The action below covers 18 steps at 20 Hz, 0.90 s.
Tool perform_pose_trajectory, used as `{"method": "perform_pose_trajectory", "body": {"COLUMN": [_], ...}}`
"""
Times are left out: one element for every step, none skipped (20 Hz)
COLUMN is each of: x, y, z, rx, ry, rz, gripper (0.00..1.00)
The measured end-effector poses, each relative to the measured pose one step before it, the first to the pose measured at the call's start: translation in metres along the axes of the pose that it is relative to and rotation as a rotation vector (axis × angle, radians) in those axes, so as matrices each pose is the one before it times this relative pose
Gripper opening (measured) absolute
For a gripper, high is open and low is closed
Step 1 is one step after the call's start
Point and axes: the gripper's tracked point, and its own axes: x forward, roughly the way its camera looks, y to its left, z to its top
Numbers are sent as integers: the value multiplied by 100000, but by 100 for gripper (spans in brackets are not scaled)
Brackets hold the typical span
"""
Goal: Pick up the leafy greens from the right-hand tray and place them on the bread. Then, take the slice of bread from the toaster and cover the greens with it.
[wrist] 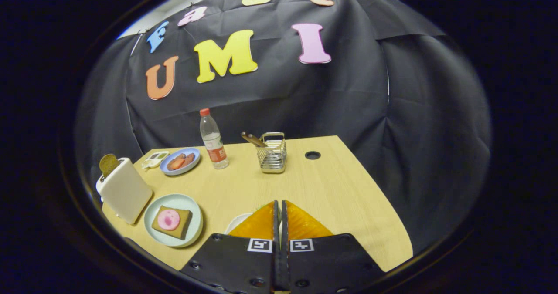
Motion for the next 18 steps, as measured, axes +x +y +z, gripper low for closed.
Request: {"method": "perform_pose_trajectory", "body": {"x": [-344,-353,-364,-324,-266,-213,-227,-253,-259,-230,-118,-150,-81,-67,-34,6,54,245], "y": [391,375,316,408,491,612,759,896,1049,1437,1245,1805,1559,2148,1849,2450,2088,2306], "z": [499,467,557,481,525,467,532,563,599,599,405,324,272,239,281,221,87,-62], "rx": [-1091,-1136,-1099,-1096,-1264,-1068,-1268,-960,-781,-627,-236,-125,90,194,-13,82,-317,-700], "ry": [-473,-440,-573,-737,-457,-537,-219,-610,-572,-572,-352,-224,-230,-346,-292,-420,-172,126], "rz": [-510,-723,-716,-604,-501,-221,129,161,350,602,869,1004,783,1378,1511,2130,1980,2151], "gripper": [0,0,0,0,0,0,0,0,0,0,0,0,0,0,0,0,0,0]}}
